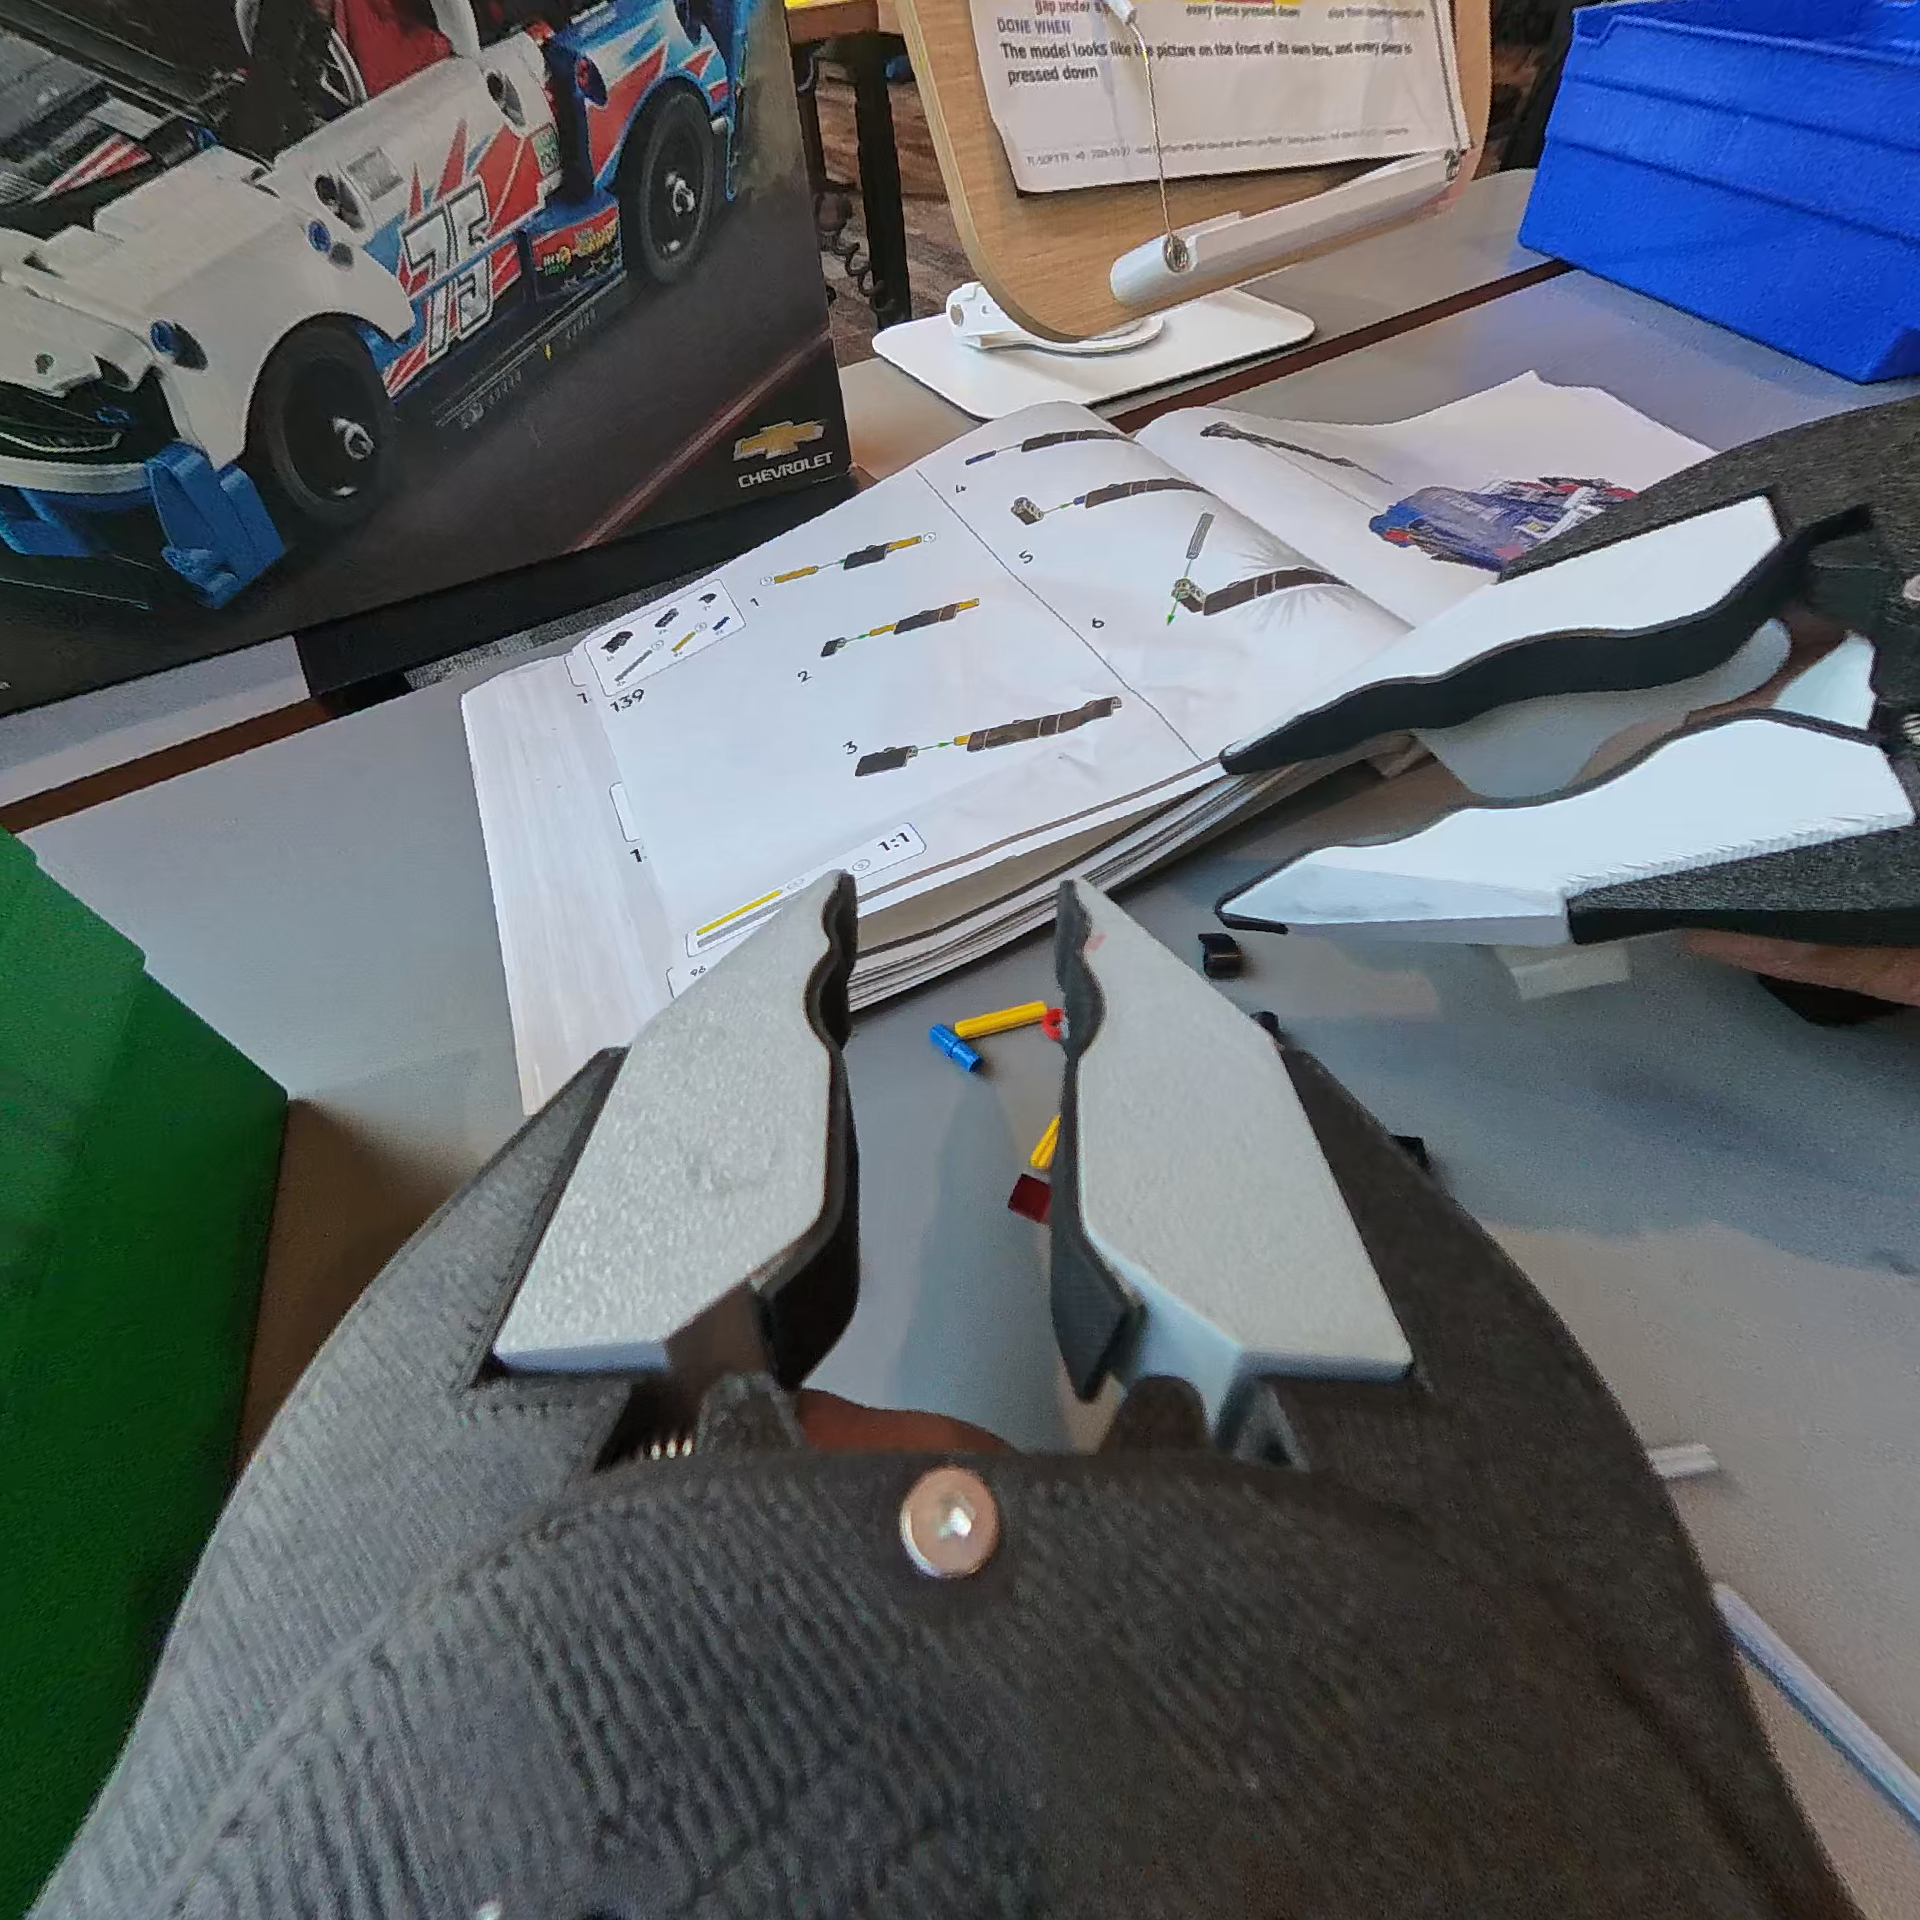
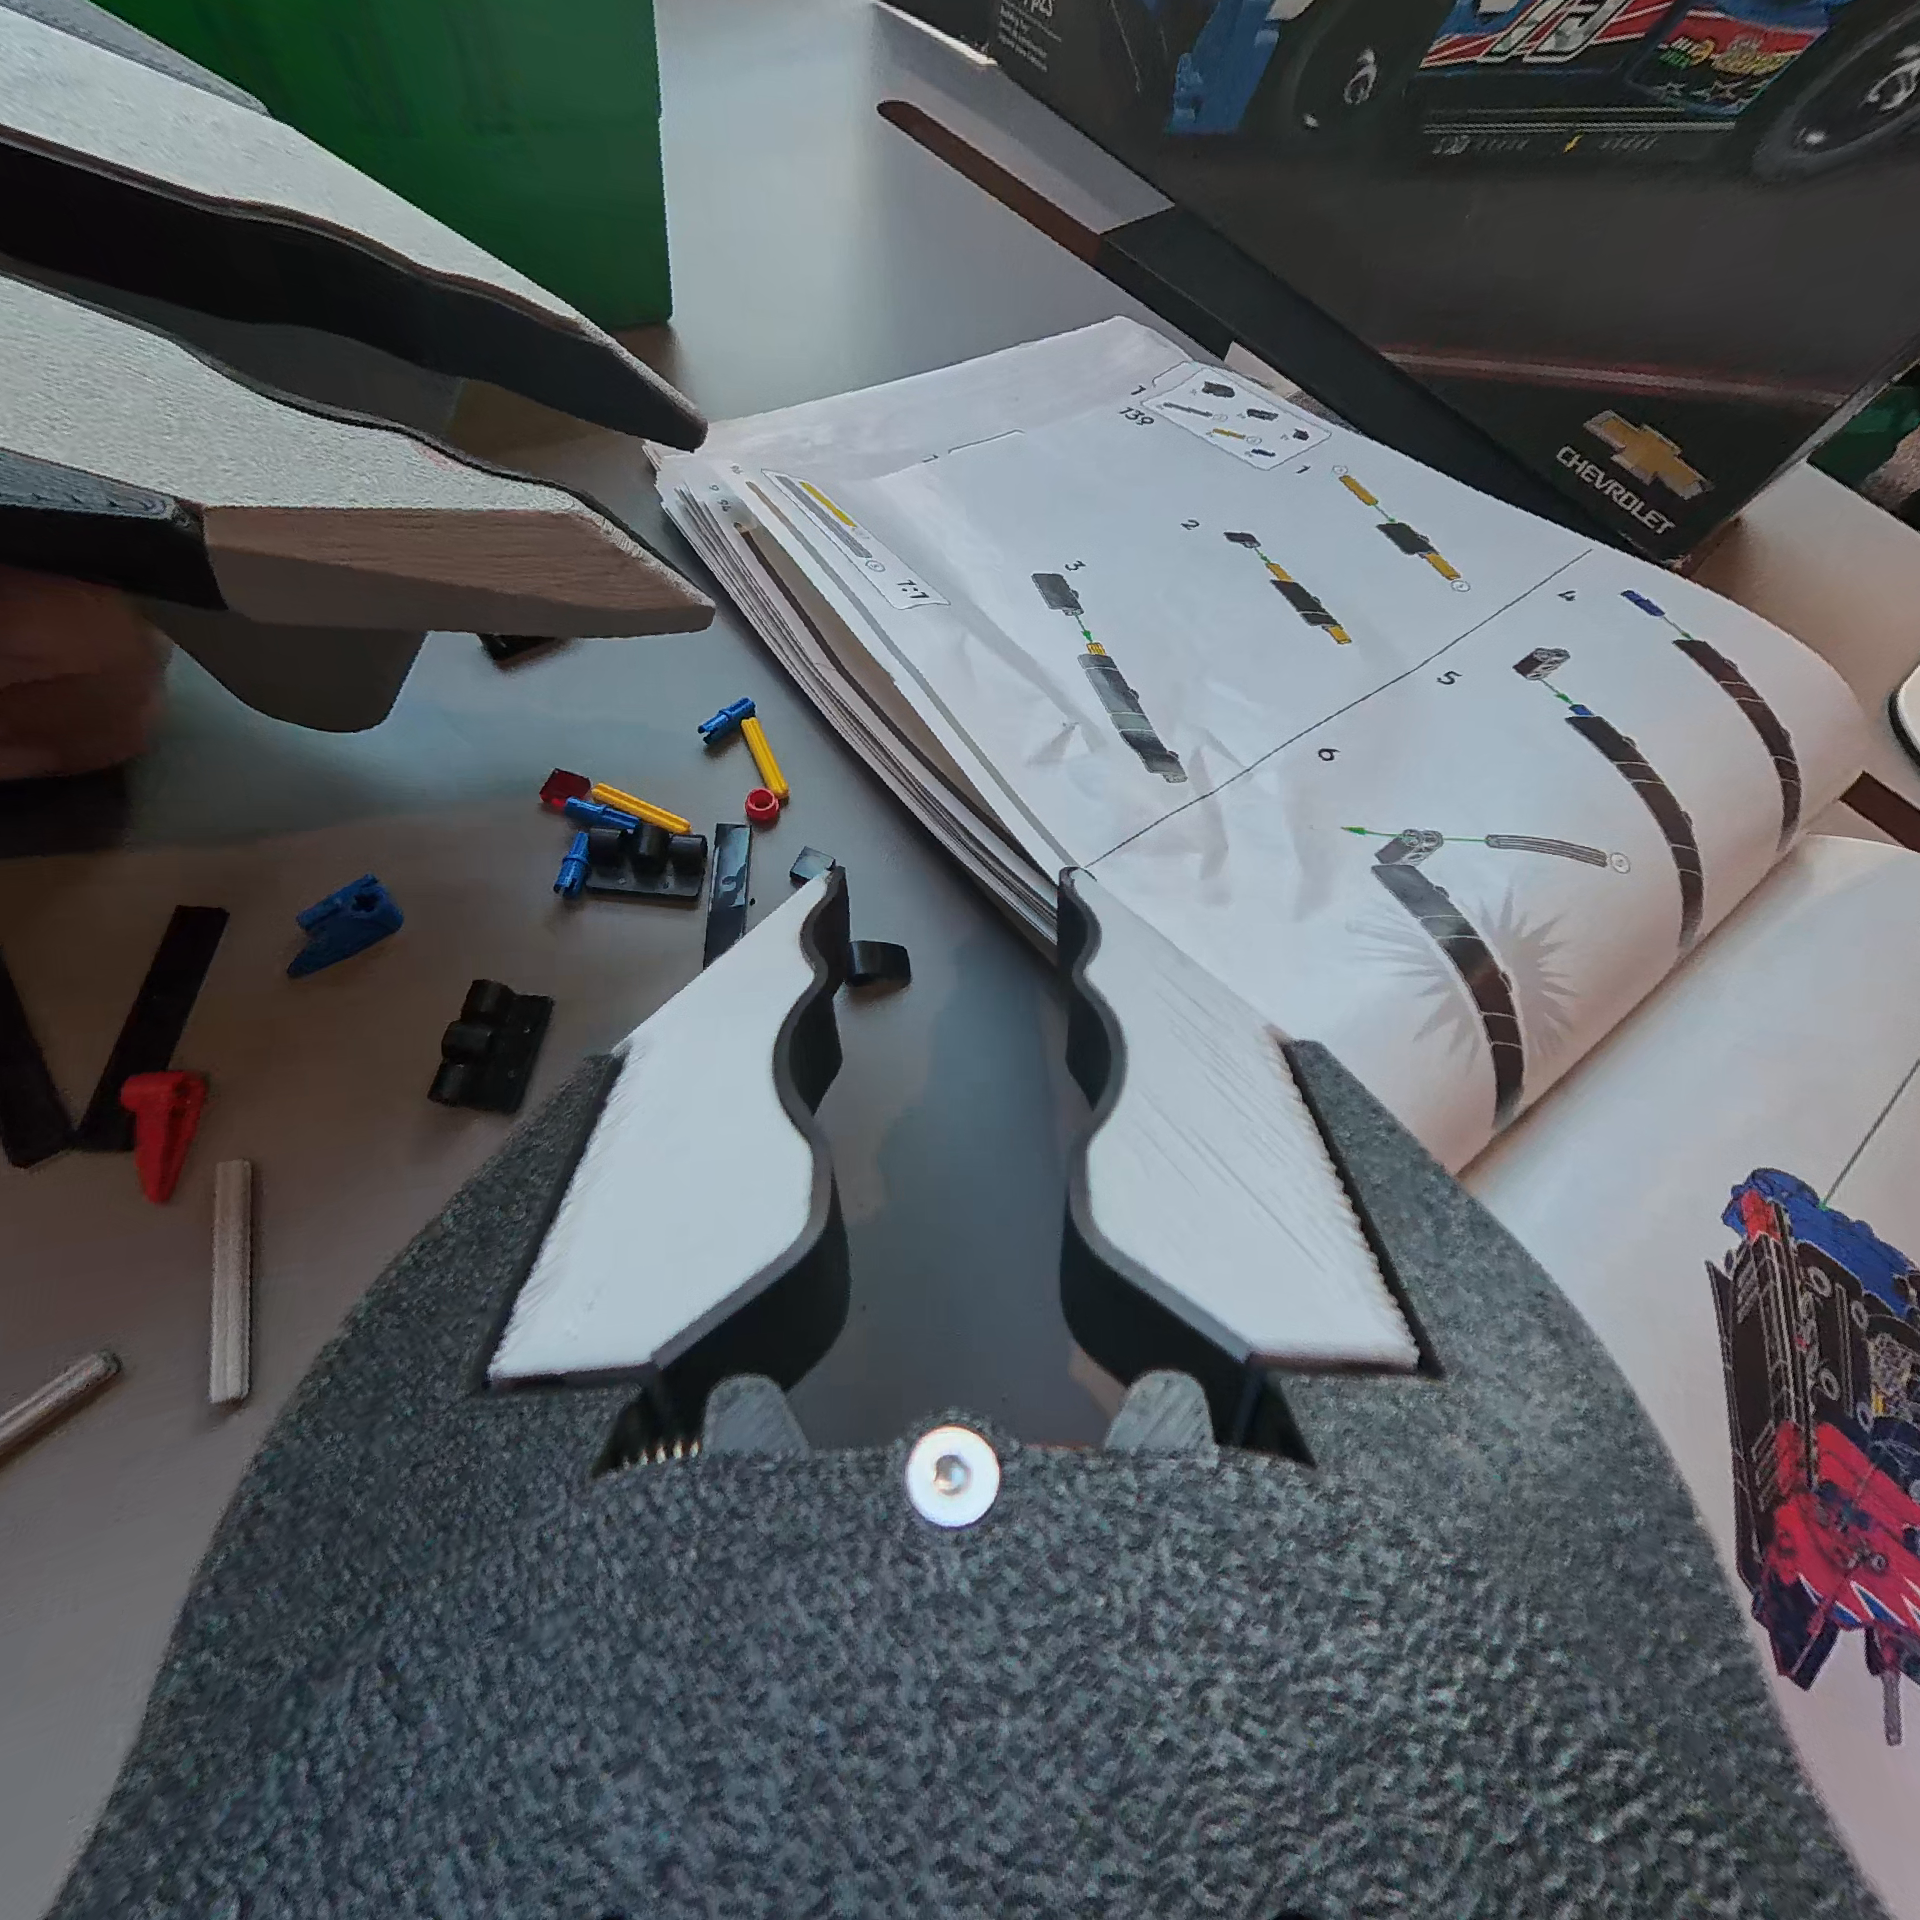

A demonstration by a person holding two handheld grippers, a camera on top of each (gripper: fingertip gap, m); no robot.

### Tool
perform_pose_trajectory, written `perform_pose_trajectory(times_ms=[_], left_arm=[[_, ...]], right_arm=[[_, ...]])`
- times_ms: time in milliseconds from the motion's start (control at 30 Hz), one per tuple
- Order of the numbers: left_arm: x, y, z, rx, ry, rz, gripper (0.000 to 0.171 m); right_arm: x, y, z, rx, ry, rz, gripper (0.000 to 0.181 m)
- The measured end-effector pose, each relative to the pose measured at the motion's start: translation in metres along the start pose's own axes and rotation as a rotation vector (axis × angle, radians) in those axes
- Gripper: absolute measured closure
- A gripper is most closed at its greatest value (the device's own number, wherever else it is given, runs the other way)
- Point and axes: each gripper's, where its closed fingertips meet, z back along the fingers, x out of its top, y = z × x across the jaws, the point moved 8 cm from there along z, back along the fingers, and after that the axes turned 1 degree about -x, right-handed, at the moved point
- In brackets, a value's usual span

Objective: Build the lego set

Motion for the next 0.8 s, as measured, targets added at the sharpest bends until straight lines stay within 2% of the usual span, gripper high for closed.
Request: perform_pose_trajectory(times_ms=[800], left_arm=[[0.0,0.0049,0.0008,0.009,-0.005,0.045,0.136]], right_arm=[[0.0012,0.001,0.0024,-0.01,-0.027,0.017,0.144]])
